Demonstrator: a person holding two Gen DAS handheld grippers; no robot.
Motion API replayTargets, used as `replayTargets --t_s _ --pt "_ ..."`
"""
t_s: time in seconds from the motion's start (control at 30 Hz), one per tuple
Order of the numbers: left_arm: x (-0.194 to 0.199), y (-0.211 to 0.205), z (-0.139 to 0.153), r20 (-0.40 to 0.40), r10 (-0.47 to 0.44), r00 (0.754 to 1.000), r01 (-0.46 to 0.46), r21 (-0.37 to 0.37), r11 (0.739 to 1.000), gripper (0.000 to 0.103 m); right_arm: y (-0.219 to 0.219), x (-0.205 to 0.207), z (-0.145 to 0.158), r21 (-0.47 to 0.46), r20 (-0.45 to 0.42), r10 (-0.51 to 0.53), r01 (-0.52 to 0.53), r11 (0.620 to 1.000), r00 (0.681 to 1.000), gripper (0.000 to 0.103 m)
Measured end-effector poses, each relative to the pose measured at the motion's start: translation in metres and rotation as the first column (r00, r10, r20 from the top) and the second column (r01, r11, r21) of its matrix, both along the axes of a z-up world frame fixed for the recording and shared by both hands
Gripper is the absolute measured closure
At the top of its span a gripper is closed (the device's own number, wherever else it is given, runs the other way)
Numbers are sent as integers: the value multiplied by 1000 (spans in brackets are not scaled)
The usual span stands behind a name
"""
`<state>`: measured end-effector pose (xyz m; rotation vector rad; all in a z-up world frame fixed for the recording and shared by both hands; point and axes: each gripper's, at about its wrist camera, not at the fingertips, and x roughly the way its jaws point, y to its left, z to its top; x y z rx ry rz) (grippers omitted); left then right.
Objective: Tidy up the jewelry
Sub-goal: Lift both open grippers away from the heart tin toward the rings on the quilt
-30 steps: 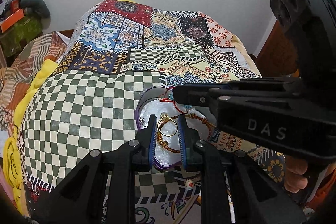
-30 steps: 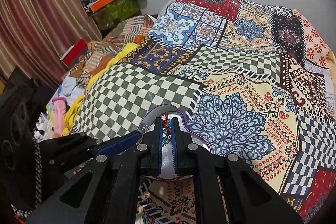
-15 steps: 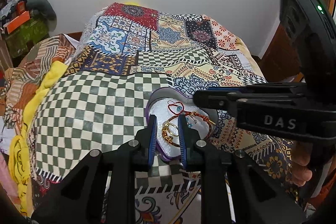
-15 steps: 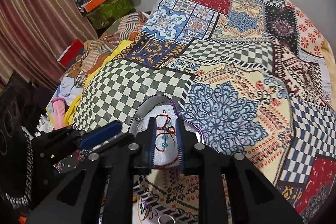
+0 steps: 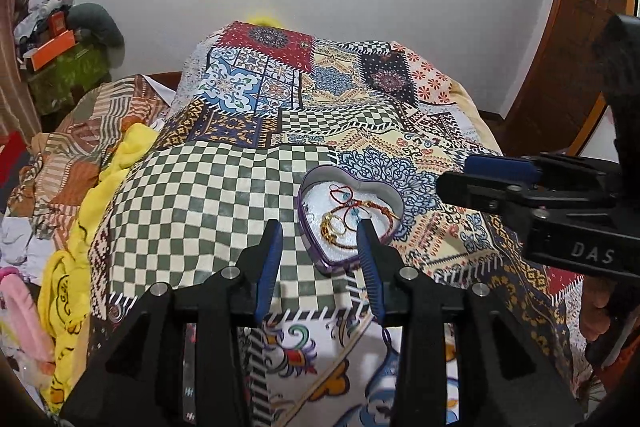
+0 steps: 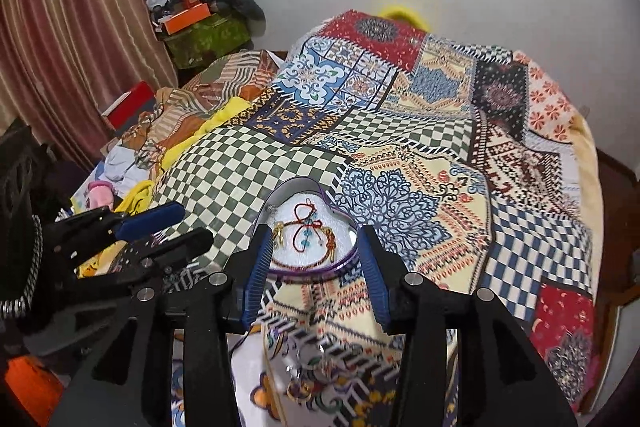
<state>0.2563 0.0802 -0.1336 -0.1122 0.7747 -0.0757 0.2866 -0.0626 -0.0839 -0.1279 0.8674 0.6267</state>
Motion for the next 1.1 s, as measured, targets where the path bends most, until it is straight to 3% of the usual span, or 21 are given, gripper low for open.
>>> replayTargets --t_s 0.17,0.57,1.1 --pt "-17 -3 8 8 0 1000 -1 7 1000 65 -7 -20 8 -13 47 -4 5 1000 999 63" --pt "-51 -11 1 -18 -21 1000 21 7 1000 63 -32 -54 3 -20 54 -28 29 999 998 63" --pt "-66 -21 -39 -85 -53 995 53 0 999 63 -31 -54 -60 -70 -111 -20 12 997 994 63"
